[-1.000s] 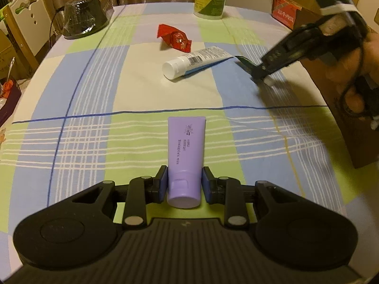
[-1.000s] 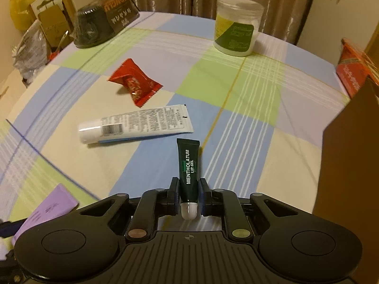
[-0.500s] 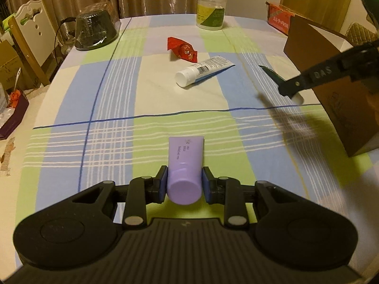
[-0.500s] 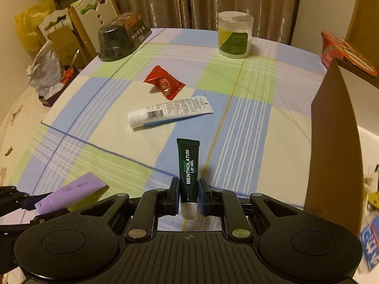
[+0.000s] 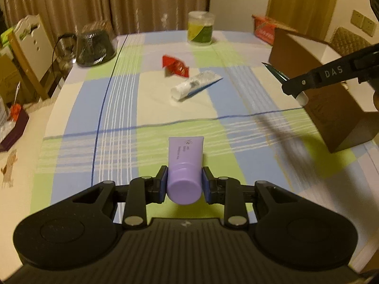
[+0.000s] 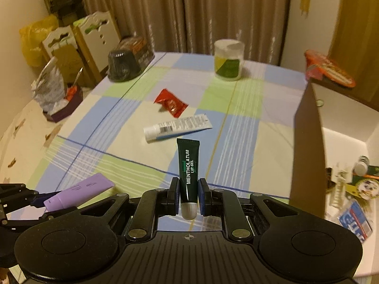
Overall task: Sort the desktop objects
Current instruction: 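Carry the purple tube and green lip gel with both tools over the box, then open the left tool dropping the purple tube while the right tool releases the lip gel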
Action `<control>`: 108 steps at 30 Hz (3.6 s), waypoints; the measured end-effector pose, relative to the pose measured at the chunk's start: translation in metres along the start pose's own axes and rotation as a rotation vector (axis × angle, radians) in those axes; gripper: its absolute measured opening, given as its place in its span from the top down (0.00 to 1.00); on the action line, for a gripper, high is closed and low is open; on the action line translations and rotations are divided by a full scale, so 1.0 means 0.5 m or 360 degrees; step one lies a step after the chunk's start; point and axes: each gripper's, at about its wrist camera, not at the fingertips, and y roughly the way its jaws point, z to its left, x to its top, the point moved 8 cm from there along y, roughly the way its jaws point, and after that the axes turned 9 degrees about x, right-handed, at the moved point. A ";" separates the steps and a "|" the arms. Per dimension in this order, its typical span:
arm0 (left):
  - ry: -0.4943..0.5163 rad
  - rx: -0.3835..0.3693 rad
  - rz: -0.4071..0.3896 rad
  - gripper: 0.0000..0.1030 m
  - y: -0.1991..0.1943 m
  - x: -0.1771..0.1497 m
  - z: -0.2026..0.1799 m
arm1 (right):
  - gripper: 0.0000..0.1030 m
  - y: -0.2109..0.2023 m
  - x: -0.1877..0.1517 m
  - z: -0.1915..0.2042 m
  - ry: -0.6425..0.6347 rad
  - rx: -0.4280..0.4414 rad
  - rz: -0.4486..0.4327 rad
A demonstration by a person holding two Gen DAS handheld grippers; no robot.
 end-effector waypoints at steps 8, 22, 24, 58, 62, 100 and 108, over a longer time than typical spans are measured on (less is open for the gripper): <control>0.0153 -0.0155 -0.0167 0.76 -0.047 0.062 -0.070 | 0.86 -0.152 -0.028 -0.059 0.0155 -0.0201 -0.0193; 0.0327 -0.0348 -0.0347 0.76 -0.108 0.168 -0.334 | 0.86 -0.365 -0.098 -0.297 0.0304 -0.0394 -0.0343; 0.0325 -0.0347 -0.0360 0.76 -0.113 0.184 -0.372 | 0.86 -0.373 -0.102 -0.337 0.0306 -0.0370 -0.0336; 0.0437 -0.0350 -0.0238 0.76 0.002 0.295 -0.679 | 0.86 -0.314 -0.108 -0.572 0.0304 -0.0325 -0.0155; 0.0457 -0.0341 -0.0225 0.76 0.014 0.294 -0.682 | 0.86 -0.296 -0.109 -0.571 0.0280 -0.0327 -0.0120; 0.0536 -0.0225 -0.0198 0.76 0.080 0.329 -0.682 | 0.86 -0.137 -0.092 -0.595 0.0109 -0.0209 0.0101; 0.0504 -0.0227 -0.0202 0.76 0.077 0.330 -0.672 | 0.86 -0.144 -0.084 -0.594 0.0115 -0.0184 0.0049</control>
